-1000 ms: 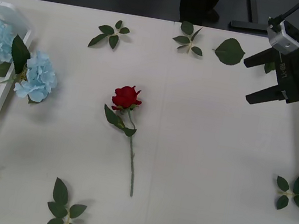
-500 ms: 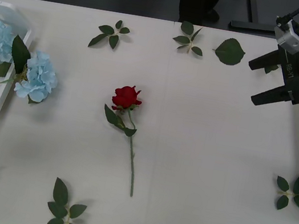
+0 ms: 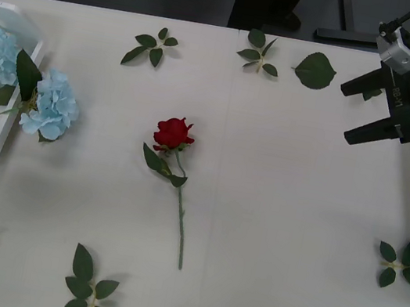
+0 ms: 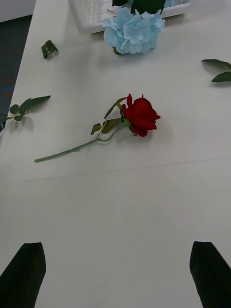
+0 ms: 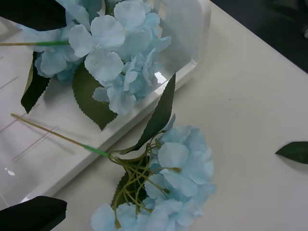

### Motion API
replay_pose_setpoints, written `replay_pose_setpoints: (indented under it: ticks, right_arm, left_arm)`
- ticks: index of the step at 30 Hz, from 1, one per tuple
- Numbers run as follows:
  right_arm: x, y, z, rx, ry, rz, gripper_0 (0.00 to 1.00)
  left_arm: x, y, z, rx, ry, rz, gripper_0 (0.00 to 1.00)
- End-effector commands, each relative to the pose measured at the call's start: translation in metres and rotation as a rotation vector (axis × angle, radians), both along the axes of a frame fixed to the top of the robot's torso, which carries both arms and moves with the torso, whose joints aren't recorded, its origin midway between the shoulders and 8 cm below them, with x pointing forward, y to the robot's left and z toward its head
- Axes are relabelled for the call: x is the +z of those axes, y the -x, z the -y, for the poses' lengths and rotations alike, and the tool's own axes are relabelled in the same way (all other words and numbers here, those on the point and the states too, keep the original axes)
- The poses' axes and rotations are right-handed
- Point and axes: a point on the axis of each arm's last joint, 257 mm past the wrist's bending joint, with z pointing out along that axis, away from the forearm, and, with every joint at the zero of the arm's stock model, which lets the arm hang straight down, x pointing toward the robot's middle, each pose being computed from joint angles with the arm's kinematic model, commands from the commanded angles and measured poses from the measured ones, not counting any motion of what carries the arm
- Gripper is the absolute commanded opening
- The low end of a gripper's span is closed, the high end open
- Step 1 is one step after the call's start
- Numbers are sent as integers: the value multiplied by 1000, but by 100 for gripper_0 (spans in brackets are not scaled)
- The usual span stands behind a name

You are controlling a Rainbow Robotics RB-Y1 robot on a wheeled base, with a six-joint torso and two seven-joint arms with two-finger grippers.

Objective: Place the red flowers into the right box and the blue flowers into the left box. If a person shows an open palm, hand one flower to the person first, then continue sorting.

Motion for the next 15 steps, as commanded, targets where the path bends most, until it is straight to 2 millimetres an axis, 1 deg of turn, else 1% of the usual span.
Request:
replay_pose_setpoints:
  ticks: [1, 4, 6, 8, 15]
  right_arm:
    - [9, -2, 10, -39, -24, -3, 87]
    - [7, -2, 10, -43, -31, -7, 87]
    - [8, -2, 9, -43, -34, -7, 87]
    - [7, -1, 9, -42, -33, -8, 87]
    - [7, -2, 9, -43, -34, -9, 87]
  left_arm:
    - [13, -17, -7, -75, -224, 51, 100]
    - [0, -23, -7, -128, -380, 43, 100]
    - [-10, -26, -5, -149, -453, 29, 100]
    - [-14, -32, -5, -160, -503, 22, 100]
    - [-40, -54, 3, -197, -546, -51, 100]
